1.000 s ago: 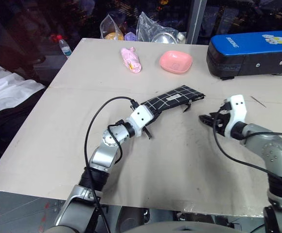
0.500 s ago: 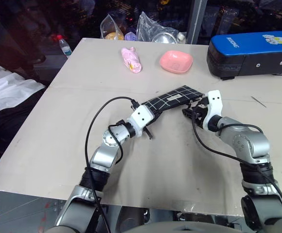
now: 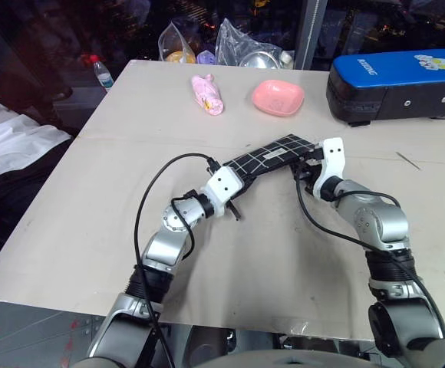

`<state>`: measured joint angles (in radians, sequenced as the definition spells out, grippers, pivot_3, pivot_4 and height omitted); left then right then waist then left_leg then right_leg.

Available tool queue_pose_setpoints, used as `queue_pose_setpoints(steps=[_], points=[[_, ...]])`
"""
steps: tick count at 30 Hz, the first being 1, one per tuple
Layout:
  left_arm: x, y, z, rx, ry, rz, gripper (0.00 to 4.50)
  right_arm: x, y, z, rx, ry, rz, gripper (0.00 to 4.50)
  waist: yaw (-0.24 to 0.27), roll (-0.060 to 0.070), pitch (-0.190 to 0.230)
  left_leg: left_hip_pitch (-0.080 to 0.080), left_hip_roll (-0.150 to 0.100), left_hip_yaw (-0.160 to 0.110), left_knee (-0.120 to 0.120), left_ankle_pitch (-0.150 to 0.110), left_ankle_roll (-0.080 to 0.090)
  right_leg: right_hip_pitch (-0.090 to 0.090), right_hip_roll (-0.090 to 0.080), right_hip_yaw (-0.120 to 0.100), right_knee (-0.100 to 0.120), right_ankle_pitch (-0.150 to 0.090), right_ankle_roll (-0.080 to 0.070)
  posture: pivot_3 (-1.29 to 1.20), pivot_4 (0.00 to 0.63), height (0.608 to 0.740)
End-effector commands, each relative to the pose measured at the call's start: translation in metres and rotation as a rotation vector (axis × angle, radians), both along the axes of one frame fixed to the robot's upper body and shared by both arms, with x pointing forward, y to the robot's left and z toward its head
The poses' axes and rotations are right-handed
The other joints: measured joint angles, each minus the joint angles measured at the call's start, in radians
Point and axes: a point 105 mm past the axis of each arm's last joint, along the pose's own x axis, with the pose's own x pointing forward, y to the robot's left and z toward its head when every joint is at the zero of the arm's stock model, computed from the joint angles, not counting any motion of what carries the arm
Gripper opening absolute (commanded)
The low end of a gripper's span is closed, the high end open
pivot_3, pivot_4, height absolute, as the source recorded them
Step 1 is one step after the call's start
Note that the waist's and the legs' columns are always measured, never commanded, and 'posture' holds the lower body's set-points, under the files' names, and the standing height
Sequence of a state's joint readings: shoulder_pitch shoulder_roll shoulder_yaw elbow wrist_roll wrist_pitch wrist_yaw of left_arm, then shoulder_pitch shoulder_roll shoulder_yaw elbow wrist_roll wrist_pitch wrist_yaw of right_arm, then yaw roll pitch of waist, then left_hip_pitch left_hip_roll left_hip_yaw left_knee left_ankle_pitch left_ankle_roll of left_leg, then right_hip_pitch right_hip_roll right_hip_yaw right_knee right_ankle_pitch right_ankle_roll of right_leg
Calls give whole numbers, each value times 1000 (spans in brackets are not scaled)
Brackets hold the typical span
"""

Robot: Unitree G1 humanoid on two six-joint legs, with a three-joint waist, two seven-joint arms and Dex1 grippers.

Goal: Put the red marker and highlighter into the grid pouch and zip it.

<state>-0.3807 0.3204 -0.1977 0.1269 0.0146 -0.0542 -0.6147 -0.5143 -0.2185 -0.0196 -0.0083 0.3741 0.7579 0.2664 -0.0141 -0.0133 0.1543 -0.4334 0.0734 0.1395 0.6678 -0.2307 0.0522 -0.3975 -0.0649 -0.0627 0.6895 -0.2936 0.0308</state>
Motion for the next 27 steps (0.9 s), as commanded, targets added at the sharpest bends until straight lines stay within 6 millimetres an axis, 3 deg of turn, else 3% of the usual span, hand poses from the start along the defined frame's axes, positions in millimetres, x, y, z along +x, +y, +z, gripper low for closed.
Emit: queue_pose_setpoints(steps=[1, 4, 7, 9, 17, 21, 24, 27], points=[[-4, -4, 13, -18, -51, -16, 0, 4, -19, 18, -9, -73, -71, 87, 0, 0, 0, 0, 0, 0, 0, 0, 0, 0, 0, 0, 0, 0, 0, 0, 150, 725], [-4, -4, 12, -17, -49, -14, 0, 9, -38, 20, -28, -81, -144, 87, 0, 0, 0, 0, 0, 0, 0, 0, 0, 0, 0, 0, 0, 0, 0, 0, 150, 725], [-5, -4, 10, -14, -45, -13, 0, 18, -78, 26, -43, -112, -335, 87, 1, 0, 0, 0, 0, 0, 0, 0, 0, 0, 0, 0, 0, 0, 0, 0, 150, 725], [-5, -4, 9, -14, -44, -13, 0, 20, -89, 28, -41, -116, -382, 87, 3, 0, 0, 0, 0, 1, 0, 0, 0, 0, -1, 0, 0, 0, 0, 0, 150, 725], [-5, -4, 8, -7, -42, -14, 0, 14, -80, 24, -41, -103, -319, 87, -2, 0, 0, 1, 1, 2, -1, 0, 0, 0, 0, 1, 0, 0, 0, 0, 150, 725], [-4, 0, 7, 3, -45, -8, 0, -24, -53, 12, -95, -36, -24, 87, 6, 1, 0, 0, 0, 2, -1, 0, 0, 0, -1, 0, 0, 0, 0, 0, 150, 725], [-5, 3, 6, 9, -43, -6, 0, -51, -49, 6, -116, 17, 111, 87, 3, 1, 0, 0, 0, 2, -1, 0, 0, 0, -2, 0, -2, 0, 0, 0, 150, 725], [-6, 4, 4, 19, -39, -9, 0, -64, -50, 3, -132, 39, 157, 87, 1, 1, 0, 0, 0, 1, -1, 0, 0, 0, -5, 0, -2, 0, 0, 0, 150, 725]])
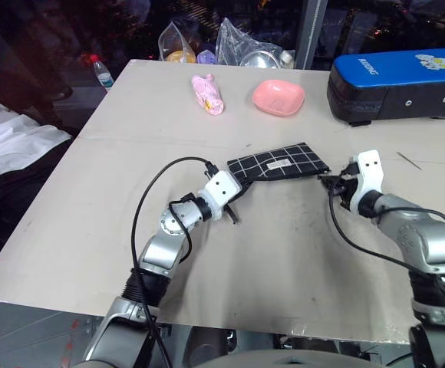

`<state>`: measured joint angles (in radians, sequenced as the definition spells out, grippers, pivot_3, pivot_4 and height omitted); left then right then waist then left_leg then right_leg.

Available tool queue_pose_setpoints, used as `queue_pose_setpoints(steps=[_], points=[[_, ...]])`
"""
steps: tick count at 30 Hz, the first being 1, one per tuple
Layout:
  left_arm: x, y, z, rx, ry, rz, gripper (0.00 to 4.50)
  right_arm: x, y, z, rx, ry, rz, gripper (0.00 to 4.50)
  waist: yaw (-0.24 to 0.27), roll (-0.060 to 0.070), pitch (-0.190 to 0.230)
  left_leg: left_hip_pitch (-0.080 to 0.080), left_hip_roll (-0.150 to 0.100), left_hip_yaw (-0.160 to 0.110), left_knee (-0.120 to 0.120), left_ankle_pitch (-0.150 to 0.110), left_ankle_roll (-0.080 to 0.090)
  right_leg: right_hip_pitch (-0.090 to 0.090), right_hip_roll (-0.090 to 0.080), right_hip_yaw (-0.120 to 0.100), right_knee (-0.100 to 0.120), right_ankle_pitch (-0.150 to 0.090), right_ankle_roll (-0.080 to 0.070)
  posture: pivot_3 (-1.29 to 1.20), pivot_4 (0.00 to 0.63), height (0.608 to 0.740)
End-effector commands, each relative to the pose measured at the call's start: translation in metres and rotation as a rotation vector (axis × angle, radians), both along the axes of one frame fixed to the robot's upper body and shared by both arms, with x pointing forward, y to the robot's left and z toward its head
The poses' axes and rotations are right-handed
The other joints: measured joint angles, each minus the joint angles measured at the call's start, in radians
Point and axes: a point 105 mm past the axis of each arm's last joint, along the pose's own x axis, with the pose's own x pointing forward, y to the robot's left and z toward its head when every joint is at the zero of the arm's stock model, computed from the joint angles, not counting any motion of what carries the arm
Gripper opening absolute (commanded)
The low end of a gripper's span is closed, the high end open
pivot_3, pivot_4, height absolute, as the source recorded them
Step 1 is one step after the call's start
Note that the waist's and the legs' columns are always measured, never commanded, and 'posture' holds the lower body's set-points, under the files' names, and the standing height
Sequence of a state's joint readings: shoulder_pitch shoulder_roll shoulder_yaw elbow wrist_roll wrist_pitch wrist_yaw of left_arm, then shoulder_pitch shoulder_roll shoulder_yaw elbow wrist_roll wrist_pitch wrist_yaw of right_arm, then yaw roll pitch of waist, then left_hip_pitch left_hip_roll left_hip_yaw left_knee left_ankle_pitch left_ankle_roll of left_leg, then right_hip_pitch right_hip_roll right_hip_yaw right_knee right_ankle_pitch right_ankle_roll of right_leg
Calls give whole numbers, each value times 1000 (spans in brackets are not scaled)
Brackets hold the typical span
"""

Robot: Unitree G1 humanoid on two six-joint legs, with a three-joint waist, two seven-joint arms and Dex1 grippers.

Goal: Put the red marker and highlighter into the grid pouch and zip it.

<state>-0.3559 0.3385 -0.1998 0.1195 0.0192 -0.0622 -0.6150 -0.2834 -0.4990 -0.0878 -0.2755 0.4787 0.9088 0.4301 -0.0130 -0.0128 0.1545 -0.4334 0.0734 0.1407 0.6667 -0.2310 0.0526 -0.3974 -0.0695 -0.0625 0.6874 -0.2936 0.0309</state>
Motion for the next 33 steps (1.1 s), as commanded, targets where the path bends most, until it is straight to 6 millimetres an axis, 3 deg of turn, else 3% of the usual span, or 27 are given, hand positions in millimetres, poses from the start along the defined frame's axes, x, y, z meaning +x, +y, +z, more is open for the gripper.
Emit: queue_pose_setpoints(steps=[1, 6, 10, 13, 16, 21, 24, 27, 33], points=[[-2, -1, 10, 1, -45, -18, 0, -11, 8, 14, 5, -39, 78, 87, -1, 0, 0, 0, 0, 0, 0, -1, 1, 0, 0, 0, 0, 0, 0, 0, 150, 725], [-7, -6, 11, -13, -38, -72, 0, -7, 7, 15, -1, -63, 59, 2392, 1, 0, 0, 0, 0, -1, 0, -1, 2, 0, 3, -1, 0, 0, 0, 0, 150, 725], [-11, 2, 7, 18, -26, -80, 1584, -12, 4, 14, -31, -77, 101, 4381, 1, 0, 0, 0, 0, -1, 0, 0, 0, 0, 4, 0, 0, 0, 0, 0, 150, 725], [-8, 17, 3, 43, -17, -9, 3095, -16, -5, 13, -78, -116, 141, 4500, 3, 0, 0, 0, 0, -1, 0, 0, 0, 0, 4, 0, 0, 0, 0, 0, 150, 725], [-20, 31, 0, 5, 42, -9, 4448, -16, -19, 16, -115, -215, 159, 4500, 1, 0, 0, 0, 0, -1, 0, 0, 0, 0, 4, 0, -1, 0, 0, 0, 150, 725], [-59, 46, -13, -41, 204, -50, 4448, -28, -49, 8, -105, -325, 208, 4500, 1, 0, 0, 1, 0, -1, -2, 0, 0, 1, 4, 0, -3, 0, 0, 0, 150, 725], [-78, 56, -17, -87, 280, -14, 4448, -37, -80, -5, -127, -307, 205, 4500, 3, 0, 0, 1, 0, -1, -1, 0, 0, 2, 3, -1, -4, 0, 0, 0, 150, 725], [-81, 63, -16, -135, 297, 62, 4448, -45, -100, -12, -129, -314, 199, 4500, 4, 0, 0, 1, 0, -1, -1, 0, 0, 3, 0, -1, -5, 0, 0, 0, 150, 725], [-82, 67, -22, -132, 305, 111, 4448, -54, -109, -20, -107, -320, 240, 4500, 1, 0, 0, 3, 0, -2, -1, -2, 3, 5, 0, -1, -6, 0, 0, 0, 150, 725]])
